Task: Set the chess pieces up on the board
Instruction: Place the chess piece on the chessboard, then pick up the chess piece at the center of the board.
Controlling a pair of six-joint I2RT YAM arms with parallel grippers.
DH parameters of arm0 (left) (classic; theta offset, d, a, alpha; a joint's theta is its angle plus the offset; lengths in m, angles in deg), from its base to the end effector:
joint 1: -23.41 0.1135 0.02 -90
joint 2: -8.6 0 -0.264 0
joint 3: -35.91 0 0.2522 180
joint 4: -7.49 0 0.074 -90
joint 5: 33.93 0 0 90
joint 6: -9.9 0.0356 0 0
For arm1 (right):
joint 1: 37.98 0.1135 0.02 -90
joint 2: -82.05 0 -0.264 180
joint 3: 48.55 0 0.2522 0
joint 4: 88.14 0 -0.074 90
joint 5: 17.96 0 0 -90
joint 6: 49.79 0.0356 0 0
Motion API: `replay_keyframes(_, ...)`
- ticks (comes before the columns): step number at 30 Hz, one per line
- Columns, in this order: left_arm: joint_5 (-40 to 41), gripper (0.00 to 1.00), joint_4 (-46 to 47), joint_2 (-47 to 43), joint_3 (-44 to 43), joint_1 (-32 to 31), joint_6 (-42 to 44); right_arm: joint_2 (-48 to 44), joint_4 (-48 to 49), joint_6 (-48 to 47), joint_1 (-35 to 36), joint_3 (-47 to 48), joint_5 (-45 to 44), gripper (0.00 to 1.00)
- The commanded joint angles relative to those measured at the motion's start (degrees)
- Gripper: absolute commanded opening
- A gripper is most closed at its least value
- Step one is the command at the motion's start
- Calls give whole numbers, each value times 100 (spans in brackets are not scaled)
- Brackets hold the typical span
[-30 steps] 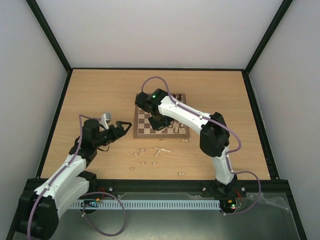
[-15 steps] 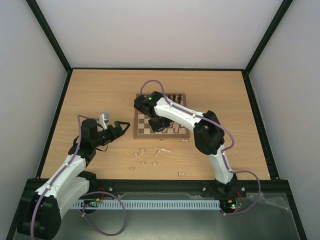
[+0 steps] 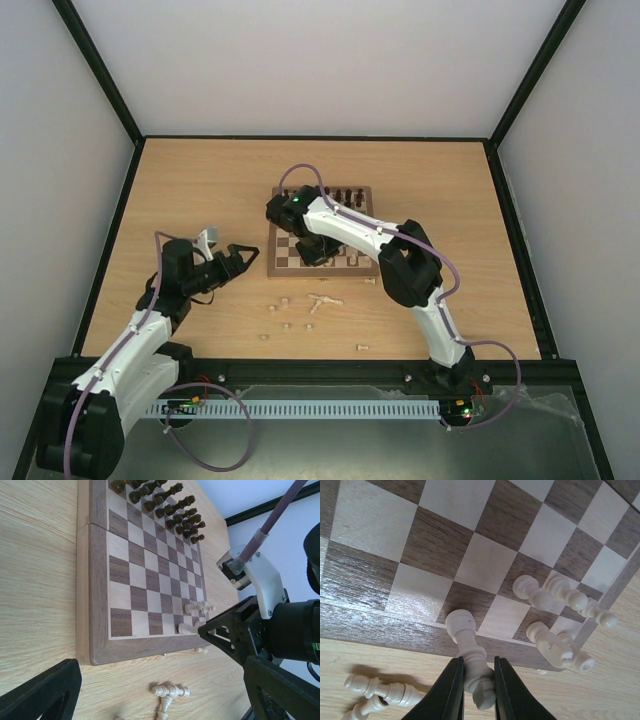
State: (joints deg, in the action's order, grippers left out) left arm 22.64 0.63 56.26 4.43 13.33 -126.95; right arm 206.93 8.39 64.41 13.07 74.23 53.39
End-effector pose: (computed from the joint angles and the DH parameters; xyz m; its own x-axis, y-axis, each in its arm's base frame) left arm 0.1736 -0.0508 0.1978 -0.7343 -0.4879 -0.4721 0.1601 0.5512 -0.8188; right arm 0.2800 0.3283 0.2134 -0.8674 -0.4552 -0.2011 -0.4010 0.8787 -0.2591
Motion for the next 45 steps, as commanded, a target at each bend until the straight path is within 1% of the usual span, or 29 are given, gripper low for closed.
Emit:
replay_keyframes(1, -121, 92, -108, -96, 102, 64, 62, 142, -176, -73, -3, 115, -77, 9)
replay_keyframes(5, -144, 92, -129, -130, 99, 93, 71, 168, -141, -107, -38, 101, -62, 9)
replay_keyframes(11, -163, 92, -136, -121, 99, 115, 70, 153, -105, -118, -67, 47, -77, 15)
replay_keyframes(17, -159, 92, -128, -108, 94, 129, 70, 146, -10, -135, -119, -11, -125, 16)
replay_keyframes(25, -169, 92, -136, -109, 84, 160, 79, 144, 56, -175, -165, -6, -128, 23)
replay_keyframes(27, -170, 92, -145, -117, 78, 171, 80, 149, 79, -187, -170, -3, -122, 26)
replay_keyframes(33, -186, 92, -162, -116, 74, 198, 80, 84, 127, -196, -172, 32, -114, 29)
replay_keyframes(36, -184, 92, -194, -141, 47, 207, 84, -147, 214, -160, -173, 59, -169, 32)
replay_keyframes(40, -144, 93, -347, -169, -63, 217, 158, -862, 533, 18, -181, 10, -231, 39)
replay_keyframes(43, -89, 93, -493, -175, -182, 218, 231, -1624, 871, 236, -174, -302, -304, 47)
replay_keyframes(45, -65, 93, -557, -162, -245, 218, 267, -2193, 1215, 412, -180, -748, -274, 48)
